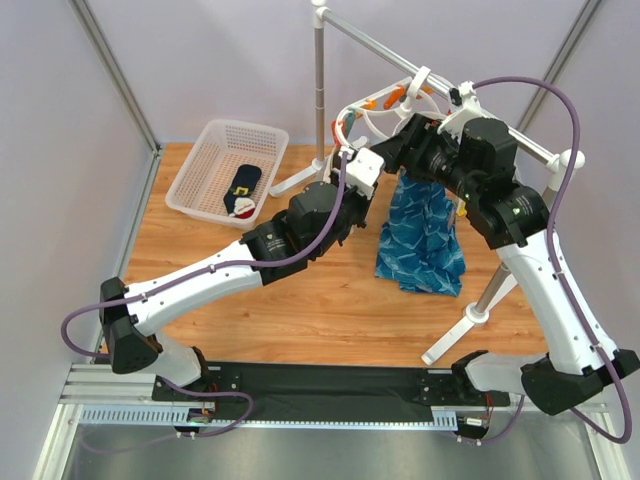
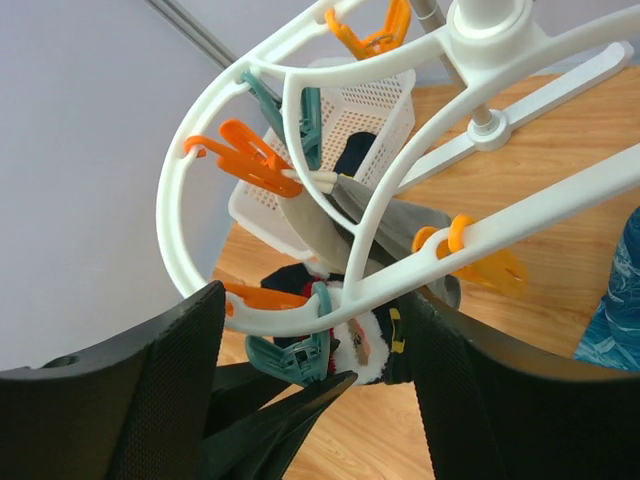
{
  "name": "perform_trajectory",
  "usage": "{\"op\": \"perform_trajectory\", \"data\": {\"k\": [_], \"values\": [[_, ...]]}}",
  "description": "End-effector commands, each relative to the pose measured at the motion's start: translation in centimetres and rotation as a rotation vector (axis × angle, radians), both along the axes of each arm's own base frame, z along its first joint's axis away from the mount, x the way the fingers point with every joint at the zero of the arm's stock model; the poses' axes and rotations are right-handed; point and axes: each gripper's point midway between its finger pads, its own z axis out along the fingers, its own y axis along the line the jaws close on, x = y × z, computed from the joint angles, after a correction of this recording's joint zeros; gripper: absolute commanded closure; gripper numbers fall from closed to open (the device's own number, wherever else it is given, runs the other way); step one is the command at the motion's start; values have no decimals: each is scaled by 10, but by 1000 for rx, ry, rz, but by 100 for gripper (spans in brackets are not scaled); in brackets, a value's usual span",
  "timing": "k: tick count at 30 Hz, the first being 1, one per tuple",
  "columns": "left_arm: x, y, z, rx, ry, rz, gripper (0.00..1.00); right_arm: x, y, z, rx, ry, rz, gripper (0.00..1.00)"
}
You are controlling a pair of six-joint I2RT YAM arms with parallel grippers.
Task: Clip the socks to the hanger
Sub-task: Open the clamp at the hanger.
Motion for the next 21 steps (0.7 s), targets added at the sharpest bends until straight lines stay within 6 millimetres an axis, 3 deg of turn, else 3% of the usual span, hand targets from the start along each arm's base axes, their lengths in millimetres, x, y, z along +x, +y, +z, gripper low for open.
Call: {"op": "perform_trajectory", "data": {"k": [1, 2, 5, 13, 21], "values": [[-4, 1, 10, 5, -15, 1, 100, -13, 5, 18, -11, -128, 90, 30], [-5, 1, 8, 5, -10, 1, 100, -14, 7, 19, -19, -143, 104, 38], [-8, 3, 10, -17, -4, -11, 100, -20, 13, 19, -45, -174, 170, 50], [-15, 3, 19, -30, -11, -51, 100, -24, 13, 16, -63, -213, 193, 41], [-18, 3, 18, -45, 5, -59, 100, -14, 15, 18, -38, -193, 167, 48]]}}
